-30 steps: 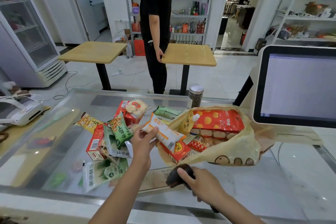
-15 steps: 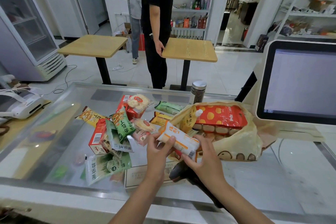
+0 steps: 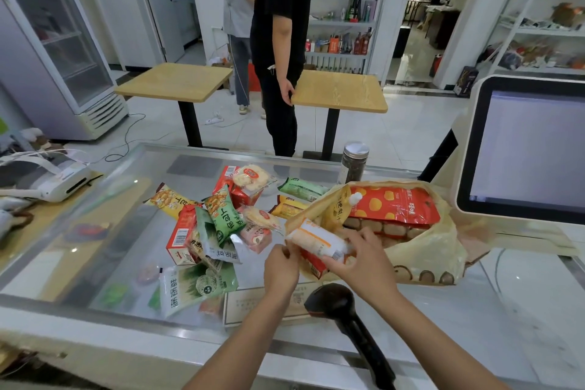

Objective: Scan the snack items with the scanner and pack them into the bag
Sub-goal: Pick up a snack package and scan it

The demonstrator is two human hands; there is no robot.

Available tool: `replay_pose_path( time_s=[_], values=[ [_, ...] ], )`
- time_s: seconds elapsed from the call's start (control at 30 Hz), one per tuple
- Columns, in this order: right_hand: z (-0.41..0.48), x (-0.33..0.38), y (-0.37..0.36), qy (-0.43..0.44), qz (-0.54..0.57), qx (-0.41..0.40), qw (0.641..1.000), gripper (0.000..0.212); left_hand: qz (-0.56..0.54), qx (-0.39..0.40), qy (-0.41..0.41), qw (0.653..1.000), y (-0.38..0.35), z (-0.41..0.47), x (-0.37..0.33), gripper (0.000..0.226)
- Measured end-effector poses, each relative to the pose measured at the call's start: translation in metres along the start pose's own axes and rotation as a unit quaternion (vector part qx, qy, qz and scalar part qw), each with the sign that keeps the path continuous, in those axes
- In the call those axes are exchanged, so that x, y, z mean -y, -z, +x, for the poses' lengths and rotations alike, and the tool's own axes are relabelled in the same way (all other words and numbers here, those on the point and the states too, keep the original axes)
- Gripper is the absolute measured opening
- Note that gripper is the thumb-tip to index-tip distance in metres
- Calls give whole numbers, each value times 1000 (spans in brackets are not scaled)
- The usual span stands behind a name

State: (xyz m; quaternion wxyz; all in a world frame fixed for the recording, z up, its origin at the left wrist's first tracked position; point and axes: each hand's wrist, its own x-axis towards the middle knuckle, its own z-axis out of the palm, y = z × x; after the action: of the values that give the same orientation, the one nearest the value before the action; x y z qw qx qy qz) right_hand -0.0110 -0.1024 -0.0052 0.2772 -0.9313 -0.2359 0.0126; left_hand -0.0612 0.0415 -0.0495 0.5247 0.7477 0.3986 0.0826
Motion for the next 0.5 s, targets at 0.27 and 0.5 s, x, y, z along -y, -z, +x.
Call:
replay_pose_path(
  time_s=[0.27,0.5],
  values=[
    [24,2,-2,133,-157,35,978,65,-286,41,-21,957,13,1,-33,18],
    [72,-22,43,33,-229,42,972,65,-373,73,-69,922,21,-9,-66,22]
  ],
)
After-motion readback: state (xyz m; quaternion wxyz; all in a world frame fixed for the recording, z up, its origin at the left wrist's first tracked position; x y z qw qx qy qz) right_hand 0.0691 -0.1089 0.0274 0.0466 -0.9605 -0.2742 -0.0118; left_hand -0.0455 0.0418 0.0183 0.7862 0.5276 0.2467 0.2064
